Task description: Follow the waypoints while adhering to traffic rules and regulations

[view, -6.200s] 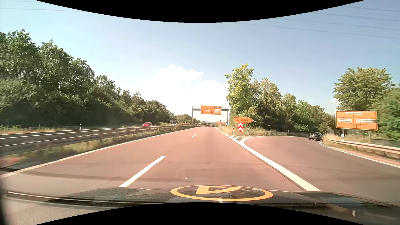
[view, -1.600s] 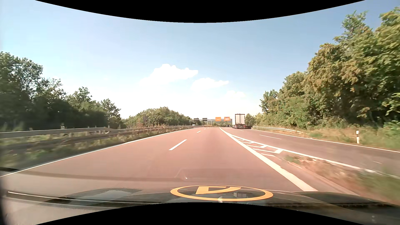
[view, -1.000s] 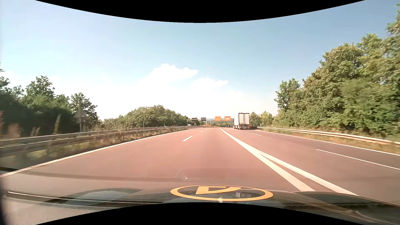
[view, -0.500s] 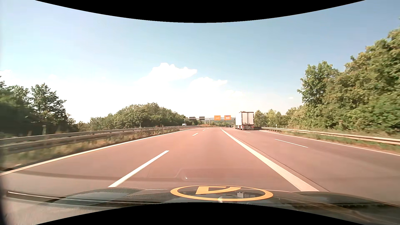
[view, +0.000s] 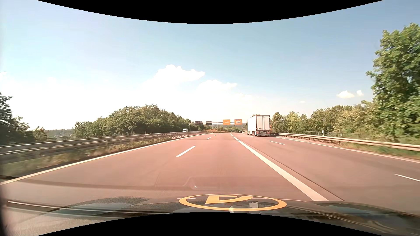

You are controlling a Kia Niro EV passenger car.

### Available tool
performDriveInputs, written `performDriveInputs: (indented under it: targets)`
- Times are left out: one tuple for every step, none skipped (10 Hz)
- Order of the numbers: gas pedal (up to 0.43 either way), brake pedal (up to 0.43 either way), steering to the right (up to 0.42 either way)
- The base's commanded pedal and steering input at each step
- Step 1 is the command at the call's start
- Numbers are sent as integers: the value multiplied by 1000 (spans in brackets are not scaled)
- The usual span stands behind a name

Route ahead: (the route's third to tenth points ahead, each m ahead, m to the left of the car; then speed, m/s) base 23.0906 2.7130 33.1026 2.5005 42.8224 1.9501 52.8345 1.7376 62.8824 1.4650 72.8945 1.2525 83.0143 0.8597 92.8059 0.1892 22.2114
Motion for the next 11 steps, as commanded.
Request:
performDriveInputs:
  targets:
    - [150,0,8]
    - [150,0,8]
    - [150,0,8]
    - [150,0,8]
    - [150,0,8]
    - [157,0,8]
    - [157,0,7]
    - [157,0,8]
    - [157,0,8]
    - [157,0,7]
    - [157,0,7]
